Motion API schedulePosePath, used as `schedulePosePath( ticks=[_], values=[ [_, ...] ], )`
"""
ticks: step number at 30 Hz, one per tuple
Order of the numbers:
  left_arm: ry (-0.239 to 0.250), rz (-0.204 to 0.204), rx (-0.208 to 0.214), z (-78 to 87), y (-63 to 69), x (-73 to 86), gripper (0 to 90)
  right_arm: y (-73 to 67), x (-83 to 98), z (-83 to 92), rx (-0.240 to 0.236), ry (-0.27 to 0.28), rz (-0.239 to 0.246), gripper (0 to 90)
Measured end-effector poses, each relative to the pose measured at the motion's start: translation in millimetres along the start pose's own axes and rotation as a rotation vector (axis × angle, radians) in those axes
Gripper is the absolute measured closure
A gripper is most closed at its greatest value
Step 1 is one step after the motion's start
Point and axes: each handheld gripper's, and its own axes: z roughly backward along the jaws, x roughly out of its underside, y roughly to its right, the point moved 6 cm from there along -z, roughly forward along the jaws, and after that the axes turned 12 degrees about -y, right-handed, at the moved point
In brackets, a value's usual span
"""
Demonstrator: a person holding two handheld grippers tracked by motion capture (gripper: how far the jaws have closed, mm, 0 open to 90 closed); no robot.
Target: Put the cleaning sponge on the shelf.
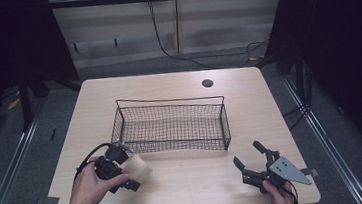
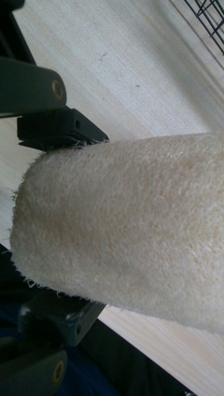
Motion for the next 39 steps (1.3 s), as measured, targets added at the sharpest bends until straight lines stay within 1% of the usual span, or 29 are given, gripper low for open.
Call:
schedulePosePath(
  ticks=[2, 3, 4, 8, 10, 14, 16, 19, 22, 24, 27, 30, 33, 39],
  values=[
    [0.009, 0.007, 0.001, 1.7, -0.4, 0.8, 32.6, 0.0, 0.0, 0.1, 0.001, 0.001, 0.000, 13.0],
    [0.005, 0.000, -0.002, 4.1, -0.8, 1.8, 32.6, 0.1, 0.1, 0.1, 0.002, 0.000, 0.000, 13.0],
    [0.015, 0.006, -0.005, 5.4, -0.4, 1.6, 32.6, 0.0, 0.0, 0.1, 0.002, 0.001, 0.000, 13.0],
    [0.028, -0.001, -0.009, 12.6, 2.2, 0.9, 32.6, 0.2, 0.0, 0.1, 0.003, 0.000, -0.001, 13.0],
    [0.034, -0.003, -0.004, 15.0, 3.6, 0.3, 32.5, 0.2, 0.0, 0.1, 0.002, 0.001, -0.001, 13.1],
    [0.041, -0.011, -0.013, 19.9, 6.5, -2.0, 32.6, 0.5, 0.1, 0.1, 0.004, 0.000, 0.000, 13.0],
    [0.062, -0.009, -0.015, 24.4, 8.1, -3.5, 32.6, 0.5, 0.1, 0.1, 0.004, -0.001, 0.000, 13.0],
    [0.064, -0.013, -0.019, 27.7, 9.2, -4.3, 32.6, 0.4, 0.1, 0.0, 0.004, -0.002, 0.001, 13.0],
    [0.075, -0.018, -0.022, 36.5, 10.5, -6.3, 32.5, 0.5, 0.1, 0.0, 0.003, -0.002, 0.000, 13.0],
    [0.075, -0.018, -0.024, 38.1, 10.7, -6.4, 32.6, 0.5, 0.1, 0.0, 0.004, -0.002, -0.001, 13.1],
    [0.071, -0.043, -0.042, 44.9, 11.7, -7.7, 32.5, 0.5, 0.1, 0.0, 0.003, -0.002, 0.000, 13.0],
    [0.078, -0.048, -0.030, 48.1, 11.8, -9.5, 32.5, 0.5, 0.1, 0.0, 0.004, -0.002, -0.001, 13.0],
    [0.078, -0.041, -0.039, 52.2, 10.3, -11.4, 32.5, 0.5, 0.1, 0.0, 0.003, -0.002, 0.000, 13.0],
    [0.087, -0.027, -0.033, 59.4, 7.5, -16.7, 32.6, 0.5, 0.1, -0.1, 0.003, -0.003, 0.000, 13.0]
  ],
)
